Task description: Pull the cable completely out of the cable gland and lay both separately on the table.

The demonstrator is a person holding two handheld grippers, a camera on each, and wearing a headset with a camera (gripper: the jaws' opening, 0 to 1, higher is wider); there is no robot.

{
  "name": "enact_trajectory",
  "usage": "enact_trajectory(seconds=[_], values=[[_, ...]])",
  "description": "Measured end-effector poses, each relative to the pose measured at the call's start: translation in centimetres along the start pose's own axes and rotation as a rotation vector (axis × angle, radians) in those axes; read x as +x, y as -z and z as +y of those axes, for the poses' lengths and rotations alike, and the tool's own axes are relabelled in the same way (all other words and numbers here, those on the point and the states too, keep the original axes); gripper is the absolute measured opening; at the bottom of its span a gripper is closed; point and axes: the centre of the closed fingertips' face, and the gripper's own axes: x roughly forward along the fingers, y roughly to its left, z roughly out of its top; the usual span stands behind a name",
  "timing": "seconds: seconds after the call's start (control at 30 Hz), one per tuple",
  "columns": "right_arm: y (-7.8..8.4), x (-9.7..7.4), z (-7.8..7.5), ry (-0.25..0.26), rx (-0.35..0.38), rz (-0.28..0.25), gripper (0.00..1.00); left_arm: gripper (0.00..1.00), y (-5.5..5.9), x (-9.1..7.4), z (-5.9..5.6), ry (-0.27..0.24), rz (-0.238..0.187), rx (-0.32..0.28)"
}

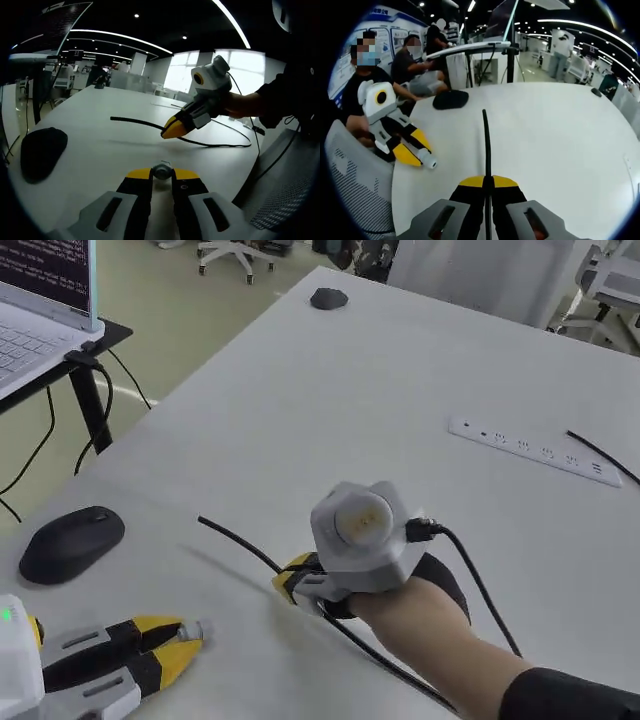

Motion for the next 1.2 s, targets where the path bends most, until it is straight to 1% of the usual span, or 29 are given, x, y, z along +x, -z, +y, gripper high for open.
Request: enact_trajectory(seconds=[0.03, 0.07, 0.1, 0.17, 0.23, 0.33, 0.4, 0.47, 0.53, 0.57, 0.6, 0.63, 0.67, 0.7, 0.77, 0.83, 0.87, 0.9, 0.93, 0.97, 1.0, 1.03, 1.07, 1.13, 1.17, 1.2], values=[[0.0, 0.3, 0.0, 0.007, 0.011, -0.002, 0.0, 0.15, 0.2, 0.0, 0.1, -0.007, 0.003, 0.005], [0.0, 0.5, -0.3, 0.031, 0.016, -0.003, 0.0, 0.15, 0.3, 0.0, 0.2, -0.011, 0.008, 0.01], [0.1, 0.7, -0.3, 0.036, 0.004, 0.003, 0.0, 0.15, 0.5, 0.0, 0.2, -0.011, 0.017, 0.014], [0.2, 1.1, -0.5, 0.047, 0.016, 0.005, 0.0, 0.15, 0.5, 0.0, 0.3, -0.015, 0.009, 0.013], [0.3, 1.2, -0.4, 0.05, 0.013, 0.008, 0.0, 0.15, 0.5, 0.0, 0.4, -0.013, 0.011, 0.023], [-0.1, 1.4, -0.7, 0.064, -0.015, -0.006, 0.0, 0.15, 0.5, 0.0, 0.4, -0.013, -0.001, 0.033], [-0.3, 1.5, -0.7, 0.069, -0.026, -0.011, 0.0, 0.16, 0.4, 0.1, 0.4, -0.015, -0.013, 0.021], [-0.5, 1.5, -0.9, 0.078, -0.05, -0.018, 0.09, 0.16, 0.4, 0.2, 0.5, -0.024, -0.016, 0.028], [-0.4, 1.5, -0.9, 0.084, -0.038, -0.015, 0.18, 0.22, 0.2, 0.2, 0.4, -0.02, -0.02, 0.034], [-0.4, 1.5, -0.9, 0.083, -0.038, -0.015, 0.19, 0.3, 0.2, 0.3, 0.1, -0.012, -0.023, 0.051], [-0.4, 1.6, -0.8, 0.08, -0.038, -0.015, 0.19, 0.38, 0.1, 0.5, 0.0, -0.005, -0.025, 0.095], [-0.4, 1.6, -0.8, 0.081, -0.037, -0.015, 0.22, 0.46, 0.2, 0.6, -0.5, 0.008, -0.014, 0.1], [-0.4, 1.6, -0.9, 0.084, -0.036, -0.016, 0.26, 0.53, 0.1, 0.7, -0.6, 0.015, -0.018, 0.1], [-0.5, 1.6, -0.9, 0.085, -0.034, -0.019, 0.31, 0.59, 0.1, 0.8, -0.6, 0.011, -0.015, 0.1], [-0.8, 1.7, -1.0, 0.093, -0.022, -0.03, 0.43, 0.67, -0.1, 0.8, -0.4, 0.004, -0.022, 0.101], [-1.2, 1.5, -1.3, 0.108, -0.011, -0.046, 0.57, 0.73, -0.6, 0.9, -0.2, -0.008, -0.047, 0.081], [-1.4, 1.4, -1.5, 0.115, -0.001, -0.056, 0.63, 0.78, -1.1, 0.9, -0.2, -0.013, -0.066, 0.077], [-1.5, 1.3, -1.6, 0.12, 0.003, -0.06, 0.71, 0.85, -1.5, 0.9, 0.0, -0.025, -0.083, 0.077], [-1.6, 1.3, -1.8, 0.127, 0.003, -0.064, 0.78, 0.92, -2.5, 1.0, 0.1, -0.04, -0.132, 0.067], [-1.6, 1.1, -2.1, 0.148, -0.001, -0.067, 0.85, 1.0, -4.0, 0.9, -0.7, -0.001, -0.206, 0.082], [-1.7, 0.9, -2.5, 0.163, 0.0, -0.068, 0.93, 0.99, -4.4, 0.7, -1.0, 0.011, -0.216, 0.09], [-1.9, 0.7, -2.9, 0.174, 0.014, -0.079, 0.96, 0.99, -4.4, 0.7, -0.8, 0.001, -0.19, 0.061], [-2.0, 0.4, -3.3, 0.185, 0.03, -0.089, 0.99, 0.99, -4.4, 0.7, -0.8, 0.007, -0.171, 0.036], [-2.1, -0.3, -3.7, 0.185, 0.056, -0.096, 0.99, 0.99, -4.7, 0.8, -0.4, -0.005, -0.168, 0.044], [-2.0, -0.6, -3.8, 0.184, 0.064, -0.092, 0.99, 0.99, -4.9, 0.8, -0.6, 0.013, -0.162, 0.043], [-1.7, -1.0, -3.9, 0.189, 0.055, -0.083, 0.99, 0.99, -5.0, 0.8, -0.7, 0.018, -0.154, 0.036]])
